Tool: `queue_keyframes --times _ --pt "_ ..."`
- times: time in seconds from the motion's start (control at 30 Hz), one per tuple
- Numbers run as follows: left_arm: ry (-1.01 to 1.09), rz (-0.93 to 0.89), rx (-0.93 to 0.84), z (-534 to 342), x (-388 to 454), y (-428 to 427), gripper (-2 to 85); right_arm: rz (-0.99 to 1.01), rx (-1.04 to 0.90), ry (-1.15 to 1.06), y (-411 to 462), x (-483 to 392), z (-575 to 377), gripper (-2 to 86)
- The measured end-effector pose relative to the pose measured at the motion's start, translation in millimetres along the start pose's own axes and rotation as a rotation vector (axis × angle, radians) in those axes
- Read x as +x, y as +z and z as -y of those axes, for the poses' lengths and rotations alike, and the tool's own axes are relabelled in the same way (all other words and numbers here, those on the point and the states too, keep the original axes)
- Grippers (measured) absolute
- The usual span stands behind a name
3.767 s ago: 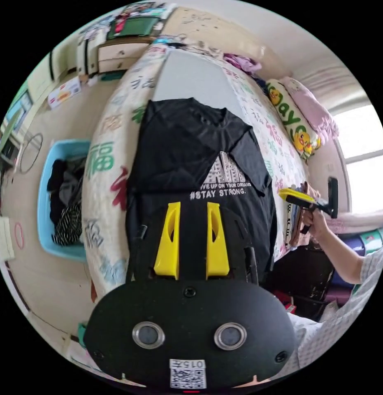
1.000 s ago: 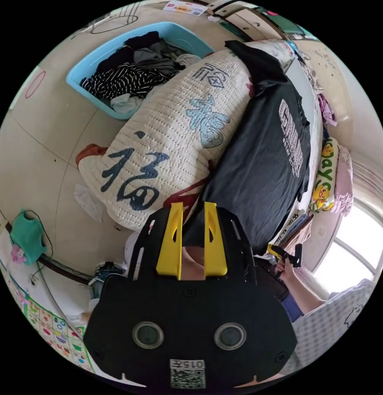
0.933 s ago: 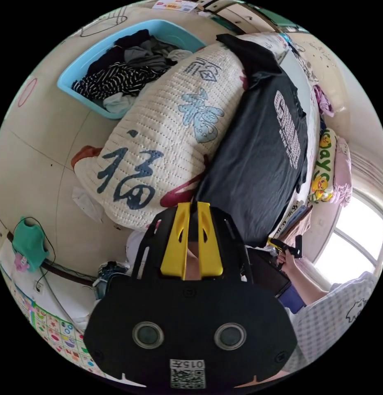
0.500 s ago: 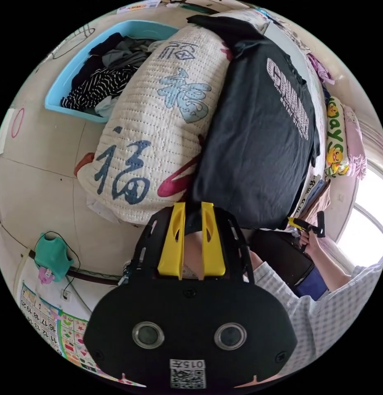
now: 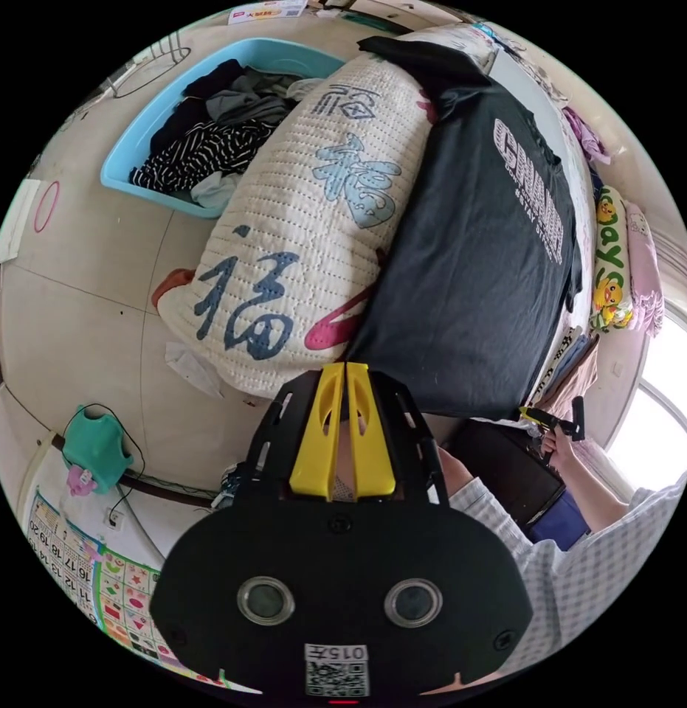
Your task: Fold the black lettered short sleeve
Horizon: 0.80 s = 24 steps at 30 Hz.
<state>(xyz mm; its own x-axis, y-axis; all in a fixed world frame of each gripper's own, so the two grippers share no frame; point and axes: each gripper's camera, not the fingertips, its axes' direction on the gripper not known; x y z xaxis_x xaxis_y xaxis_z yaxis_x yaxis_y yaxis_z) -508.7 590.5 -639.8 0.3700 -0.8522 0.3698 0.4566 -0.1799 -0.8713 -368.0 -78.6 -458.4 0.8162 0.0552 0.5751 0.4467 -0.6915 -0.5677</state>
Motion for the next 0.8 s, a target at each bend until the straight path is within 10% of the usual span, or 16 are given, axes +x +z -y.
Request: queue_keyframes --times 0.5,0.8 --pt "-0.041 -0.021 -0.120 15 -89 -13 2.0 -0.241 -0.113 0.103 -152 0 -96 5.9" --pt "-0.077 -0.367 0.332 149 -186 -120 7.2 -0.137 0.177 -0.324 -287 -239 -112 6.3"
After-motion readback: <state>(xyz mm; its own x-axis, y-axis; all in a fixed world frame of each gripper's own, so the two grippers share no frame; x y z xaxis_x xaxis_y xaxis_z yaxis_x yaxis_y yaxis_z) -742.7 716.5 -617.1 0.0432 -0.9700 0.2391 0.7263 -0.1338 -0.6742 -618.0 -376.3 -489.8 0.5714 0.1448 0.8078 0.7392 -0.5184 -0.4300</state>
